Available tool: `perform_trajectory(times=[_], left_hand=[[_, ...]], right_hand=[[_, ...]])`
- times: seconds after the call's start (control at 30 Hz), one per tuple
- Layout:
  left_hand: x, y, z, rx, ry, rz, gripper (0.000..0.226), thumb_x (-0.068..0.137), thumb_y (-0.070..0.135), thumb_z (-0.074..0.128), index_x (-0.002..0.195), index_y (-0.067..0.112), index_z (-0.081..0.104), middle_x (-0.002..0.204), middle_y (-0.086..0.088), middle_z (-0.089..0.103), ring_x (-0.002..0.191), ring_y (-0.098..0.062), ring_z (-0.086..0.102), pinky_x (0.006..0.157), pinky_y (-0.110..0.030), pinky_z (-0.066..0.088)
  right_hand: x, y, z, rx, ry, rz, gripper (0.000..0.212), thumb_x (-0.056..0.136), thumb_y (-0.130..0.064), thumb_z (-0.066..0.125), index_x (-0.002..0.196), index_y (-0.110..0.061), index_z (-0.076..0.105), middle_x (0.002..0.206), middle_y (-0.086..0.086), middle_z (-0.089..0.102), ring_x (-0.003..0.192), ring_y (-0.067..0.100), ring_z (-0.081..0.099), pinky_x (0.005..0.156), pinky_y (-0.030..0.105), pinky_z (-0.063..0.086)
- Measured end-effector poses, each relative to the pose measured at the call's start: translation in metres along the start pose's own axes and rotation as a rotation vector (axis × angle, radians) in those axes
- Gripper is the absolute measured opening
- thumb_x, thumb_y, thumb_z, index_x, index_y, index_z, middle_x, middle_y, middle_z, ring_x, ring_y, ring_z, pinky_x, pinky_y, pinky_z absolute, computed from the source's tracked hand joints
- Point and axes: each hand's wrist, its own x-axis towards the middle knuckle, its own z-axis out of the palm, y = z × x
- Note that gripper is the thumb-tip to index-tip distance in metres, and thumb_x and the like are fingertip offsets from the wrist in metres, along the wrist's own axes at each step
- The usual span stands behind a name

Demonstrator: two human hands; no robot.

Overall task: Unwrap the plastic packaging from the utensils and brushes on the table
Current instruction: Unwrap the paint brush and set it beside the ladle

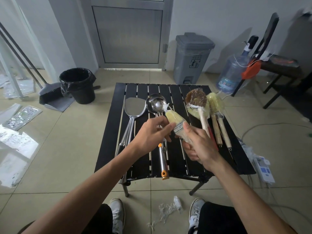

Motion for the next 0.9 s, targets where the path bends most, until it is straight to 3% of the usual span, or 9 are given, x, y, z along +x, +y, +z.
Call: perform_trajectory(times=[0.13,0.23,0.4,0.57,0.7,0.9], left_hand=[[-0.0011,-0.0016,-0.0006,0.021,0.032,0.040,0.029,0.104,0.025,0.063,0.091,-0.001,0.063,0.082,-0.007,0.071,0.069,-0.022,0.074,0.066,-0.026,0.054],[0.0001,-0.0026,-0.0028,0.054,0.053,0.051,0.028,0.104,0.021,0.065,0.082,0.006,0.060,0.071,-0.003,0.067,0.064,-0.025,0.072,0.065,-0.028,0.054],[0.0010,-0.0011,-0.0019,0.124,0.063,0.068,0.027,0.103,0.022,0.066,0.080,0.008,0.061,0.068,-0.010,0.067,0.056,-0.023,0.068,0.068,-0.050,0.061],[0.0009,0.0013,-0.0025,-0.127,0.024,0.037,0.031,0.103,0.019,0.066,0.086,-0.007,0.061,0.074,-0.019,0.063,0.064,-0.028,0.066,0.069,-0.032,0.056],[0.0010,-0.0003,-0.0041,-0.295,-0.030,0.016,0.031,0.103,0.018,0.065,0.093,-0.011,0.060,0.088,-0.032,0.065,0.071,-0.028,0.064,0.072,-0.036,0.055],[0.0005,-0.0056,-0.0041,-0.439,-0.086,-0.050,0.023,0.105,0.021,0.062,0.088,0.006,0.064,0.086,-0.015,0.064,0.073,-0.023,0.064,0.074,-0.035,0.054]], right_hand=[[0.0001,0.0012,0.0026,0.004,-0.010,0.011,0.037,0.102,-0.059,0.047,0.095,-0.034,0.073,0.056,-0.002,0.044,0.037,0.010,0.031,0.033,0.017,0.024],[0.0004,0.0028,0.0023,-0.012,-0.005,0.016,0.041,0.099,-0.063,0.049,0.096,-0.031,0.074,0.056,-0.002,0.044,0.038,0.010,0.031,0.035,0.017,0.024],[0.0009,0.0048,0.0033,-0.042,0.038,0.028,0.051,0.099,-0.063,0.048,0.092,-0.018,0.071,0.054,-0.002,0.042,0.038,0.011,0.032,0.036,0.019,0.024],[0.0016,0.0019,0.0016,0.055,0.017,0.070,0.054,0.103,-0.060,0.046,0.088,-0.015,0.073,0.055,-0.002,0.041,0.038,0.009,0.031,0.034,0.018,0.024],[0.0018,-0.0015,0.0017,0.190,-0.019,0.127,0.054,0.103,-0.058,0.047,0.078,-0.019,0.075,0.053,-0.001,0.037,0.036,0.008,0.030,0.032,0.019,0.024],[-0.0002,-0.0005,0.0040,0.238,-0.055,0.178,0.058,0.101,-0.060,0.046,0.078,-0.014,0.073,0.051,0.000,0.035,0.033,0.009,0.032,0.032,0.019,0.027]])
